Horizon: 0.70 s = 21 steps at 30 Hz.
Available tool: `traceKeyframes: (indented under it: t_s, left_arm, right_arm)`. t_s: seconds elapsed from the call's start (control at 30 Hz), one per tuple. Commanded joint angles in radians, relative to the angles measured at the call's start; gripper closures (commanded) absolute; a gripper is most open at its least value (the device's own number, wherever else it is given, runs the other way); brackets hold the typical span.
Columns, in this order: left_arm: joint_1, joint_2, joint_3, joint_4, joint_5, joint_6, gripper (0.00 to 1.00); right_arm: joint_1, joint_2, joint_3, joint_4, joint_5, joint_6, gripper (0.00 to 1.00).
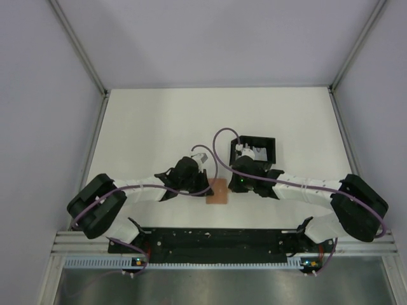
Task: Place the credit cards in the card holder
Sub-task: Close the card holder at the center of the board.
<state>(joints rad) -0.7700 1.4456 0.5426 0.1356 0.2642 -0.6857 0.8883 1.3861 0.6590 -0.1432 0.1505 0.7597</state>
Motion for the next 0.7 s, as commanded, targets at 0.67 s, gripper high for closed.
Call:
traceKeyframes:
  t_s: [0.67]
  left_arm:
    - [-0.046,0.059,-0.018,0.084,-0.086,-0.094,1.0]
  right_arm:
    - [0.061,0.074,0.077,0.122,-0.083,0.053,0.83]
